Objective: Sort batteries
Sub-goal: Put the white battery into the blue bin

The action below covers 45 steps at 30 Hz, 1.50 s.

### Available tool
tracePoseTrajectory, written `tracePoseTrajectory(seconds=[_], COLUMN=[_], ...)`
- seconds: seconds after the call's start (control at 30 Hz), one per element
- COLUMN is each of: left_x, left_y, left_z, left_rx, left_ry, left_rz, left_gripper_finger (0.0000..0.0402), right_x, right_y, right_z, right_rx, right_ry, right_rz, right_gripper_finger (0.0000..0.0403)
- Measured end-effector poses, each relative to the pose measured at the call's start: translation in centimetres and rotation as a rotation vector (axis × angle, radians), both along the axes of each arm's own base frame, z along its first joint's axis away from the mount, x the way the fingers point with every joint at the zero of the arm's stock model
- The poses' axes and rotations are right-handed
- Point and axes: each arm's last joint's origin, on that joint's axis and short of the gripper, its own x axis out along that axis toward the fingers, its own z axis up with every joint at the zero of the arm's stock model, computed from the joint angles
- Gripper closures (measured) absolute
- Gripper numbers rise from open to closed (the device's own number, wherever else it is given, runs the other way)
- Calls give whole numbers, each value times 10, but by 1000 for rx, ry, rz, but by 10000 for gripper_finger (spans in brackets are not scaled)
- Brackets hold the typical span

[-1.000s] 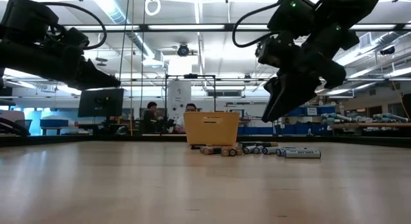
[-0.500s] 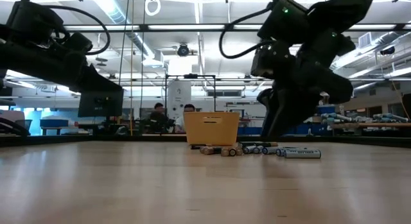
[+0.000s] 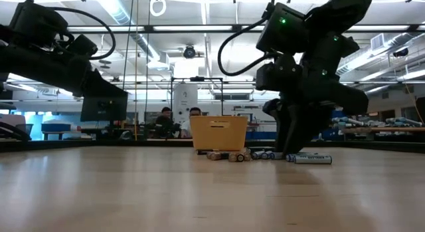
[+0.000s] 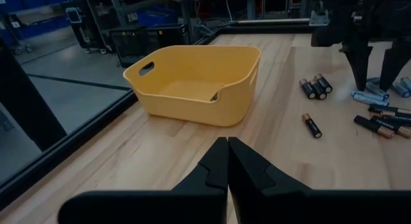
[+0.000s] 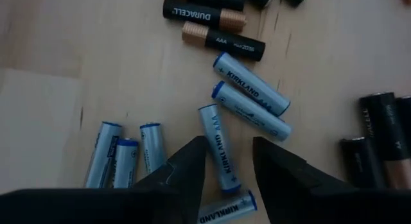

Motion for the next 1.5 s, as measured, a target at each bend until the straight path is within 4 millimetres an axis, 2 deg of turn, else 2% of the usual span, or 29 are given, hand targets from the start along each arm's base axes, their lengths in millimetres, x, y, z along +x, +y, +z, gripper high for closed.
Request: tracePoseTrajectory(seconds=[0.27, 0.5, 0.8, 1.03, 1.2, 1.33, 1.5], left_x=[0, 0, 0, 1, 1, 1, 1], left_y=[0, 0, 0, 0, 0, 0, 0], left_z=[0, 0, 0, 0, 0, 0, 0], left_rx=[1, 1, 12, 18, 1, 0, 0], left_ry=[-2, -2, 3, 4, -5, -6, -6], left_rz=[0, 0, -3, -4, 0, 0, 0], left_gripper_finger=[389, 389, 389, 389, 389, 389, 389], right_x=[0, 9, 30, 31, 15, -13, -47], right_y=[-6, -9, -8, 4, 23, 42, 69], right_z=[0, 10, 46, 77, 109, 132, 147], right_rx=[8, -22, -20, 7, 63, 128, 176], right_ry=[5, 23, -1, 93, 147, 211, 326], right_rz=[0, -16, -10, -40, -92, -196, -331], right_gripper_finger=[370, 368, 368, 367, 367, 367, 367])
